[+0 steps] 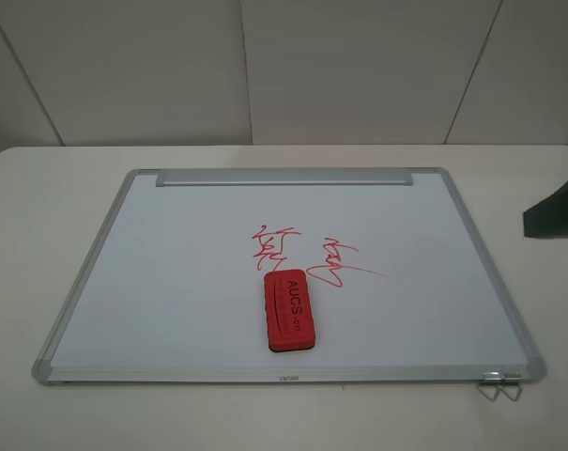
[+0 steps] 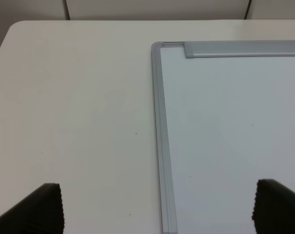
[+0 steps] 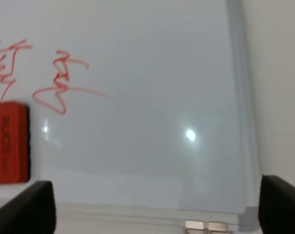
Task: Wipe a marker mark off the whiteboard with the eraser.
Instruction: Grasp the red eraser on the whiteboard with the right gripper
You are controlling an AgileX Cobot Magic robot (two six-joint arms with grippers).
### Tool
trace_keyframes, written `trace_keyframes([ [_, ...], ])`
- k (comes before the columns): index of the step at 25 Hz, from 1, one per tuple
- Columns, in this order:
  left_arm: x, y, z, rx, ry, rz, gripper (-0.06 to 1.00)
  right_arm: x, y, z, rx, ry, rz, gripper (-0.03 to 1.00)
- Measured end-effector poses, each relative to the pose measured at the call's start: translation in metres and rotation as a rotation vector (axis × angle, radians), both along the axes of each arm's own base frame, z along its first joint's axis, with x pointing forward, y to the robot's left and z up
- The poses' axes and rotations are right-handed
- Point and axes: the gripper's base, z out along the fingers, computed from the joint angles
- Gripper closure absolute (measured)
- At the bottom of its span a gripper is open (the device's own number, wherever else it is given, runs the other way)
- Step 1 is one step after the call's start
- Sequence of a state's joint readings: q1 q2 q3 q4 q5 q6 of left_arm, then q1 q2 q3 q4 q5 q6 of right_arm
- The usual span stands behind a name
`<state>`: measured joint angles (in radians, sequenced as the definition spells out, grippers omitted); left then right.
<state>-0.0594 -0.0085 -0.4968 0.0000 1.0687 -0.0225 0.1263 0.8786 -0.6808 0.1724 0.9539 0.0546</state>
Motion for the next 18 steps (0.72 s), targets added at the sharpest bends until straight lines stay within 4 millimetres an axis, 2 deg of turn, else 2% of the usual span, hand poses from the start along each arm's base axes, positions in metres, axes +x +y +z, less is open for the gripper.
trace_keyframes([
  [4,0.0,0.0,0.0,0.0,0.0,0.0,0.17,0.028,0.044,-0.019,0.011,0.151,0.107,0.23],
  [10,0.0,0.0,0.0,0.0,0.0,0.0,0.17,0.066,0.113,-0.049,-0.101,0.291,0.191,0.23],
  [14,0.0,0.0,0.0,0.0,0.0,0.0,0.17,0.077,0.154,-0.068,-0.129,0.3,0.193,0.23],
  [18,0.0,0.0,0.0,0.0,0.0,0.0,0.17,0.081,0.184,-0.083,-0.106,0.285,0.147,0.23],
])
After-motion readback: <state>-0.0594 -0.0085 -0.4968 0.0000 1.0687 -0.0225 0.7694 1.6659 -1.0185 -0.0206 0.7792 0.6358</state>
